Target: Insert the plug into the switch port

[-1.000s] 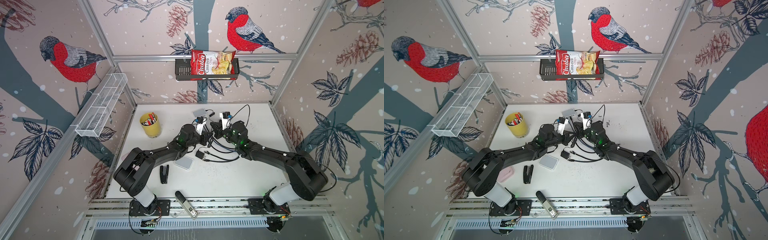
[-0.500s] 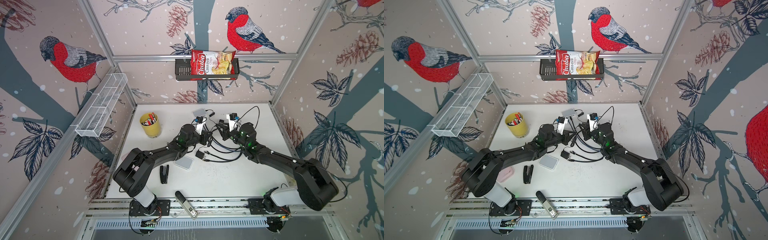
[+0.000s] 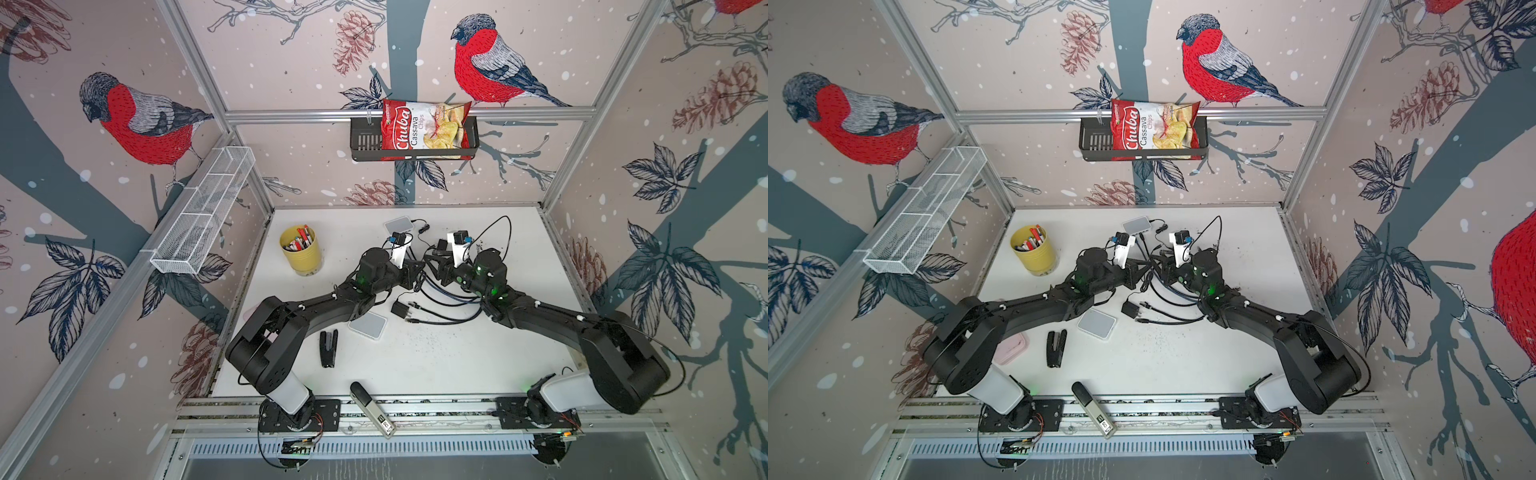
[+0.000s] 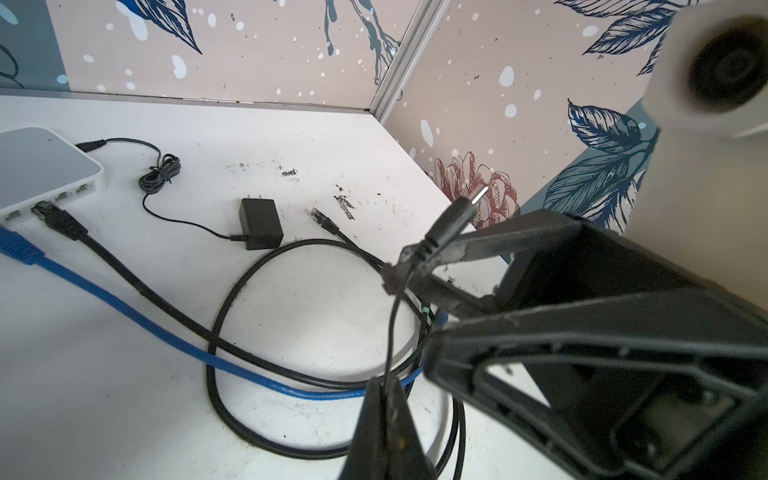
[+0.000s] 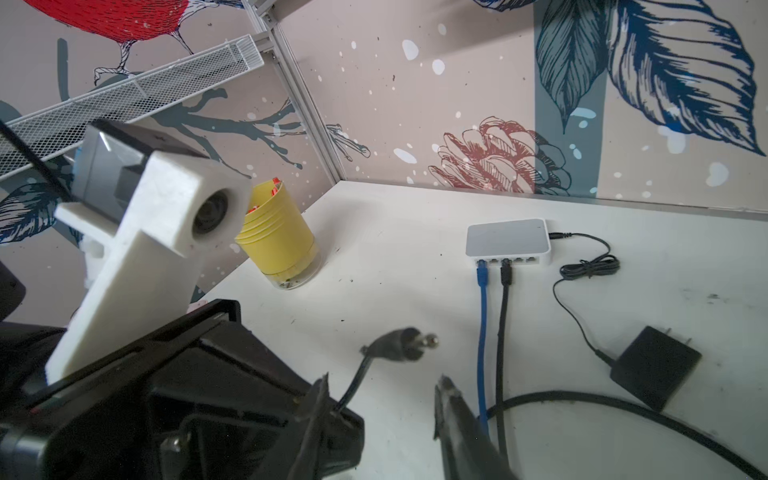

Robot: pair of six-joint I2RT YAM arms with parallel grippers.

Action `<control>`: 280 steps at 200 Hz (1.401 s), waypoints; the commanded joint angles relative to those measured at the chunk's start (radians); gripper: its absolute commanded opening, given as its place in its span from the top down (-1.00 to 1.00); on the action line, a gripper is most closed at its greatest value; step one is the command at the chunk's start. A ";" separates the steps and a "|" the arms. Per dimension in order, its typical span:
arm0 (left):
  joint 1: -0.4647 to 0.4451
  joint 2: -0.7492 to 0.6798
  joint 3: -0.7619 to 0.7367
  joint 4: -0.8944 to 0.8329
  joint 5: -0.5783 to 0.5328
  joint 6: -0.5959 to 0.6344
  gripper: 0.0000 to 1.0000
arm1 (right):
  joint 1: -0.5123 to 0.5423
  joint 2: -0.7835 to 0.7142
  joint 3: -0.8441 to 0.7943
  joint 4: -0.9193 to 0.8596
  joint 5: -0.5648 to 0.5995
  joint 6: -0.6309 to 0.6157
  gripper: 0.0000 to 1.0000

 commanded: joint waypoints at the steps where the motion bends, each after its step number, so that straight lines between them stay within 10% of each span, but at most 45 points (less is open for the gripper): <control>1: -0.001 -0.011 -0.001 0.065 0.014 -0.008 1.00 | 0.016 0.015 -0.001 0.102 0.009 0.030 0.27; 83: -0.001 -0.018 -0.015 0.050 0.009 -0.006 1.00 | 0.036 0.021 0.026 0.118 0.051 -0.054 0.99; 98: -0.001 -0.019 -0.017 0.034 0.006 0.001 0.76 | 0.036 0.019 0.041 0.056 0.048 -0.113 0.99; 136: -0.001 -0.031 -0.032 0.035 -0.006 0.007 0.86 | 0.029 0.022 0.061 -0.048 0.044 -0.172 0.88; 182: 0.000 -0.028 -0.023 0.042 -0.004 -0.004 0.89 | 0.012 -0.001 0.016 -0.017 0.007 -0.106 0.30; 280: -0.003 -0.019 -0.024 0.054 0.019 -0.019 0.94 | 0.013 0.048 0.028 0.157 -0.040 -0.014 0.41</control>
